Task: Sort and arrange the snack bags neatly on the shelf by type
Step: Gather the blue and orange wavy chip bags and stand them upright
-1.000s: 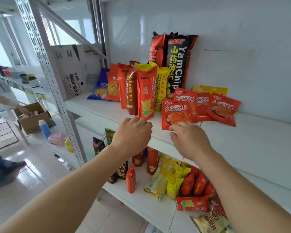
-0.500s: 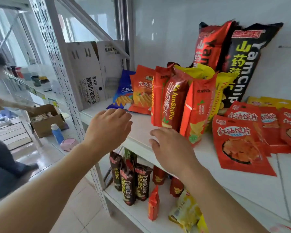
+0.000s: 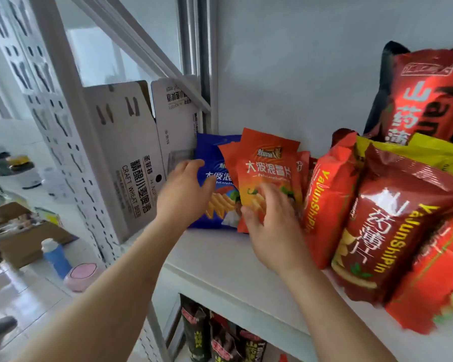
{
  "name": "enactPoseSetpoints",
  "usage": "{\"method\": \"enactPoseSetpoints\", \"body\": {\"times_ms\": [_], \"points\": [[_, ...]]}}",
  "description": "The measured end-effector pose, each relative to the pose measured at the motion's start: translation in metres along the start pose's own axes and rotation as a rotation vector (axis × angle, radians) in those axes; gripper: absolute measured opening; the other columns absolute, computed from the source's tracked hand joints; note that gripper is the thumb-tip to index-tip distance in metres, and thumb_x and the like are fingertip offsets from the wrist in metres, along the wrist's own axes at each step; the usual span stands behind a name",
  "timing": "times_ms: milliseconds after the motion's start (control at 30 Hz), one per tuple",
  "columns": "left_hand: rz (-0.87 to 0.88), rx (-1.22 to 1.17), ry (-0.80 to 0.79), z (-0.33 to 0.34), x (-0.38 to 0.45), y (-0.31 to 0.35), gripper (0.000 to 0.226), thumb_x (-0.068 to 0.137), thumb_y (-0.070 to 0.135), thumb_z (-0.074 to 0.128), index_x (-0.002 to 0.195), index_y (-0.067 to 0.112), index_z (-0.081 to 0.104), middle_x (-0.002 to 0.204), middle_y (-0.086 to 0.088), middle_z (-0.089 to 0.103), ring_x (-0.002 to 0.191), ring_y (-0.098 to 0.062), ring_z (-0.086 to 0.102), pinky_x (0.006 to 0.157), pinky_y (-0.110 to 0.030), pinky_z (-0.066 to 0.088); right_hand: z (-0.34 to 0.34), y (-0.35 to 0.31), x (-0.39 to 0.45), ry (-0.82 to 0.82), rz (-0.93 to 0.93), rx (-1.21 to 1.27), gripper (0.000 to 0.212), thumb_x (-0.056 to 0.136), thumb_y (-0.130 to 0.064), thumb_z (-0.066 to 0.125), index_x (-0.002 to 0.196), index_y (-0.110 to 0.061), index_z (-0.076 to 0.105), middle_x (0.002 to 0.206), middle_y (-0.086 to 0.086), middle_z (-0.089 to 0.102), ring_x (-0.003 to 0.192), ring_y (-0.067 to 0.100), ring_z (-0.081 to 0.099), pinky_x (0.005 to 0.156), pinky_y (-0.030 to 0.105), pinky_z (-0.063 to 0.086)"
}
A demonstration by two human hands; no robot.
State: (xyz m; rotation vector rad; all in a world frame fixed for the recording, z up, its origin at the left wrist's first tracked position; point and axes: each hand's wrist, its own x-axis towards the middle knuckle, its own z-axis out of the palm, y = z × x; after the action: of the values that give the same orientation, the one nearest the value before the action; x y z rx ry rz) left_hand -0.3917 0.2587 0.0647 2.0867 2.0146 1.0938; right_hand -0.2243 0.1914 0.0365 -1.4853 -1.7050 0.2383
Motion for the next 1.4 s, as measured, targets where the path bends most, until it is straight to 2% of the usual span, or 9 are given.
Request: {"method": "enactPoseSetpoints", "body": {"times_ms": [67,200,300,367,600,733,833,1067,1400], "points": [[-0.068,-0.196,-0.056,0.014,0.030,-0.012,0.055,0.099,0.044,0.053,0.149,0.024,0.041,0.149,-0.002,0.046,0.130,-0.022,0.050,0.092,-0.033,0.043,0.012,-0.003,0.020,0.055,0.094,-0.017,0.062,0.097,-0.039,0.052,0.151,-0.018,0.029,0.157,0.002,0.029,0.144,0.019,0.026,0.118,0.038,0.025],[-0.252,-0.562,-0.152,0.044,0.058,-0.033,0.062,0.096,0.049,0.057,0.150,0.023,0.038,0.143,-0.001,0.052,0.109,-0.013,0.062,0.071,-0.021,0.049,0.029,0.004,0.048,0.136,0.277,-0.005,0.069,0.099,-0.041,0.049,0.155,-0.017,0.018,0.163,0.005,0.015,0.149,0.022,0.016,0.120,0.037,0.017],[-0.296,-0.604,-0.094,0.056,0.058,-0.027,0.069,0.095,0.050,0.058,0.151,0.016,0.035,0.153,-0.008,0.041,0.134,-0.025,0.046,0.101,-0.037,0.046,0.021,0.013,0.059,0.111,0.374,-0.014,0.071,0.098,-0.048,0.046,0.156,-0.019,0.015,0.164,0.004,0.012,0.150,0.023,0.013,0.121,0.044,0.017],[-0.283,-0.624,-0.201,0.076,0.098,-0.040,0.071,0.095,0.051,0.057,0.151,0.013,0.036,0.153,-0.010,0.038,0.139,-0.028,0.040,0.110,-0.046,0.041,0.043,0.014,0.093,0.243,0.512,-0.144,0.074,0.097,-0.055,0.040,0.157,-0.021,0.013,0.164,0.004,0.008,0.150,0.026,0.011,0.121,0.048,0.017],[-0.300,-0.672,-0.150,0.079,0.089,-0.050,0.060,0.099,0.048,0.053,0.145,0.011,0.044,0.149,-0.011,0.045,0.137,-0.028,0.041,0.110,-0.044,0.037,0.037,0.041,0.108,0.126,0.847,-0.057,0.083,0.091,-0.073,0.023,0.156,-0.022,0.016,0.160,0.013,0.022,0.145,0.037,0.023,0.116,0.054,0.020],[-0.304,-0.746,-0.142,0.082,0.095,-0.054,0.060,0.098,0.052,0.052,0.143,0.013,0.047,0.145,-0.009,0.049,0.133,-0.025,0.047,0.108,-0.044,0.043,0.032,0.047,0.107,0.107,0.855,-0.070,0.093,0.077,-0.077,0.046,0.151,-0.023,0.029,0.152,0.012,0.037,0.139,0.039,0.034,0.114,0.053,0.030],[-0.323,-0.813,-0.171,0.084,0.098,-0.055,0.080,0.081,0.078,0.046,0.135,0.019,0.053,0.139,-0.005,0.057,0.121,-0.024,0.058,0.098,-0.050,0.052,0.029,0.044,0.102,0.156,0.836,-0.048,0.096,0.068,-0.078,0.058,0.144,-0.022,0.041,0.145,0.009,0.048,0.133,0.037,0.044,0.110,0.051,0.037],[-0.398,-0.935,-0.217,0.085,0.099,-0.057,0.039,0.100,0.049,0.045,0.115,0.014,0.055,0.109,0.000,0.065,0.091,-0.011,0.059,0.066,-0.030,0.041,0.029,0.040,0.093,0.181,0.715,0.026,0.037,0.086,-0.047,0.067,0.113,-0.021,0.068,0.116,0.000,0.068,0.109,0.027,0.062,0.096,0.035,0.047],[-0.470,-1.080,-0.238,0.084,0.100,-0.060,0.055,0.100,0.061,0.036,0.131,0.019,0.054,0.119,-0.002,0.068,0.104,-0.020,0.067,0.089,-0.040,0.053,0.025,0.030,0.084,0.514,0.641,0.092,0.020,0.097,-0.029,0.058,0.092,-0.010,0.055,0.085,0.002,0.062,0.086,0.027,0.060,0.071,0.029,0.038]]}}
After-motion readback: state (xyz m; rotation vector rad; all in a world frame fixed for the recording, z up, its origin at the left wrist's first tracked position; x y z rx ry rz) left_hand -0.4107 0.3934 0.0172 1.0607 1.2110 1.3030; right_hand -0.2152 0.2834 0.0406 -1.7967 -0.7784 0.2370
